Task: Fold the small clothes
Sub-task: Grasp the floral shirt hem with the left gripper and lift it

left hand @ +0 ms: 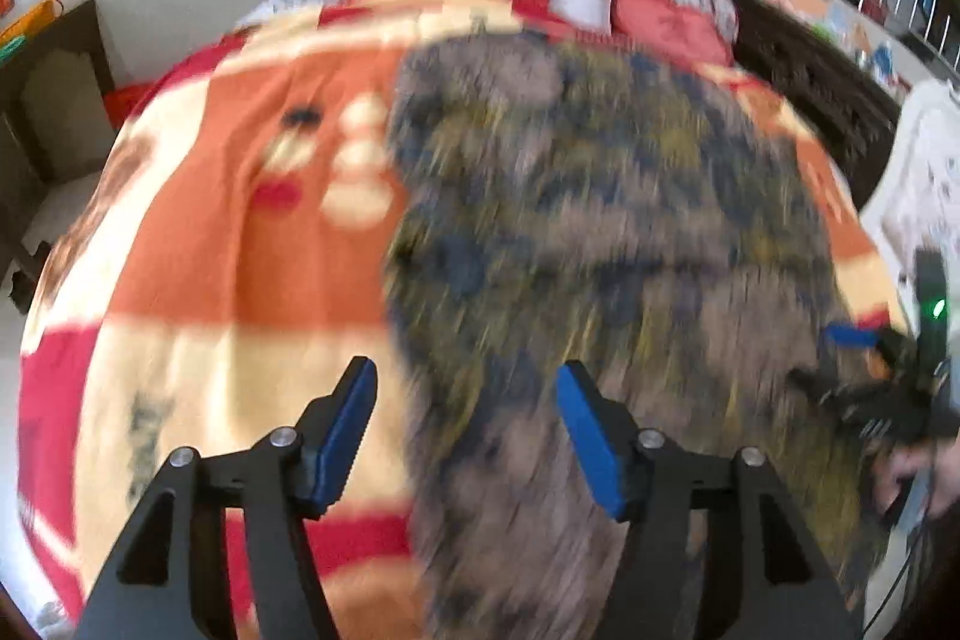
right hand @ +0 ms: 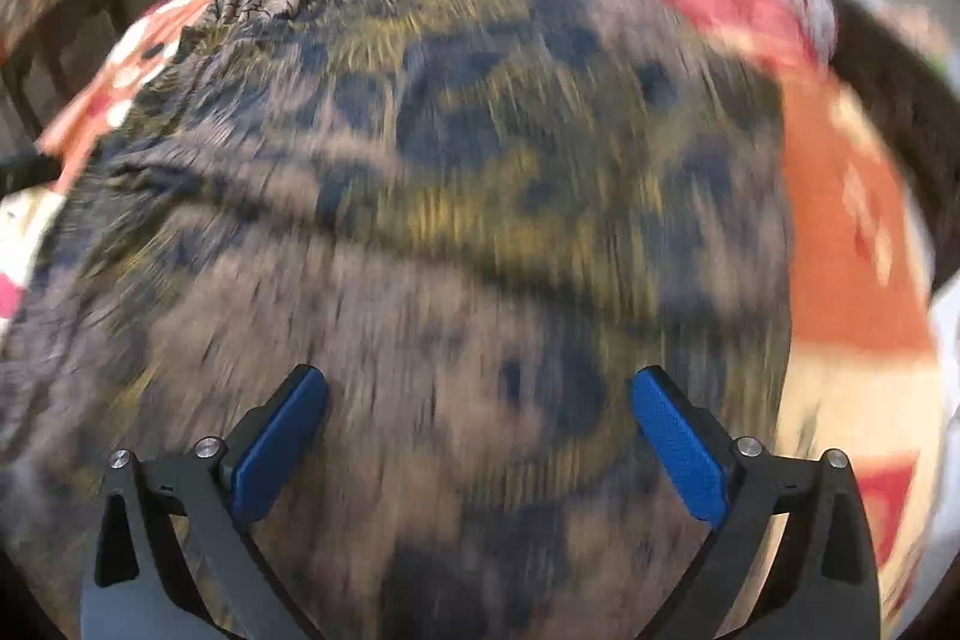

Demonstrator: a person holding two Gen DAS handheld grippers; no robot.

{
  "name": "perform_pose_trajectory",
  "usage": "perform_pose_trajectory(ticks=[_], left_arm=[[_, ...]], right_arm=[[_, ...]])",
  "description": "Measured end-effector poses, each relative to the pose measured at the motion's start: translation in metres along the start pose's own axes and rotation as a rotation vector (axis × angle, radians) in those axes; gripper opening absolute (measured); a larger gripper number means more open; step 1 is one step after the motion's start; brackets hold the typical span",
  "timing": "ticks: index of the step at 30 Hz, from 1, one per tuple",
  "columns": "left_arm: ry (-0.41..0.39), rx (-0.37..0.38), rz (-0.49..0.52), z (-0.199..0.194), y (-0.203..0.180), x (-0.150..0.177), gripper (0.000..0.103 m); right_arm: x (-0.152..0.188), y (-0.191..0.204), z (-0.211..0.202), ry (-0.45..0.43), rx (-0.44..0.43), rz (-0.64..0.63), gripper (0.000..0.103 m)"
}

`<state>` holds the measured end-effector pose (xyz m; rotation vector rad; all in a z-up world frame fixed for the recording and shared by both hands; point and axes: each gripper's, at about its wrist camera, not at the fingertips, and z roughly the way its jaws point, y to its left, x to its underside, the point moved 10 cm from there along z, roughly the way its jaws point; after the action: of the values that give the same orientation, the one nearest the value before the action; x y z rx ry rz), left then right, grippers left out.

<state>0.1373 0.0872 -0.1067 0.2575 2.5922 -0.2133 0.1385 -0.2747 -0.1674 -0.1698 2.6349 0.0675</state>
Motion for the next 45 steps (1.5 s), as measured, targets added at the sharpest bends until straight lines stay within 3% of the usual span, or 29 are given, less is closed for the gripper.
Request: perform_pose_trajectory(ticks=[3,5,8,12,16,20,22,24,27,29,31,34,36,37,38,41,45], left_arm=[[0.11,0.037,-0.033,-0.002,0.011,0.04,0.066],[0.182,0.131,-0.098,-0.006,0.01,0.072,0.066],[0.161,0.196,-0.139,-0.019,0.006,0.09,0.067],[0.208,0.342,-0.218,-0.035,-0.009,0.115,0.068],[0.226,0.391,-0.154,-0.057,-0.021,0.144,0.068],[0.224,0.454,-0.174,-0.071,-0.024,0.156,0.068],[0.244,0.551,-0.212,-0.074,-0.033,0.161,0.067],[0.254,0.593,-0.198,-0.076,-0.042,0.165,0.067],[0.241,0.554,-0.154,-0.078,-0.048,0.168,0.064],[0.236,0.542,-0.202,-0.077,-0.04,0.164,0.049],[0.231,0.523,-0.233,-0.073,-0.031,0.163,0.028],[0.236,0.485,-0.252,-0.067,-0.024,0.168,0.013],[0.225,0.455,-0.232,-0.067,-0.023,0.169,0.009],[0.221,0.448,-0.227,-0.068,-0.024,0.17,0.008],[0.218,0.441,-0.221,-0.068,-0.022,0.171,0.008],[0.196,0.398,-0.166,-0.071,-0.024,0.171,0.008],[0.173,0.365,-0.093,-0.072,-0.033,0.17,0.021]], right_arm=[[0.035,0.003,-0.019,-0.001,-0.024,-0.062,0.103],[0.049,0.006,-0.027,-0.019,-0.02,-0.107,0.103],[0.057,0.008,-0.032,-0.088,-0.024,-0.132,0.103],[0.056,0.009,-0.032,-0.137,-0.053,-0.13,0.103],[0.058,0.007,-0.034,-0.157,-0.044,-0.131,0.103],[0.058,0.007,-0.035,-0.156,-0.051,-0.127,0.103],[0.059,0.007,-0.036,-0.156,-0.051,-0.126,0.103],[0.059,0.007,-0.036,-0.157,-0.048,-0.127,0.103],[0.059,0.007,-0.036,-0.159,-0.039,-0.131,0.103],[0.06,0.008,-0.036,-0.159,-0.039,-0.129,0.103],[0.06,0.007,-0.037,-0.155,-0.041,-0.126,0.103],[0.061,0.008,-0.036,-0.113,-0.044,-0.136,0.103],[0.063,0.005,-0.042,-0.057,-0.065,-0.137,0.103],[0.064,0.0,-0.051,-0.052,-0.074,-0.113,0.098],[0.067,-0.008,-0.064,-0.056,-0.094,-0.076,0.09],[0.085,-0.044,-0.112,-0.12,-0.133,0.043,0.09],[0.137,-0.09,-0.145,-0.125,-0.151,0.179,0.09]])
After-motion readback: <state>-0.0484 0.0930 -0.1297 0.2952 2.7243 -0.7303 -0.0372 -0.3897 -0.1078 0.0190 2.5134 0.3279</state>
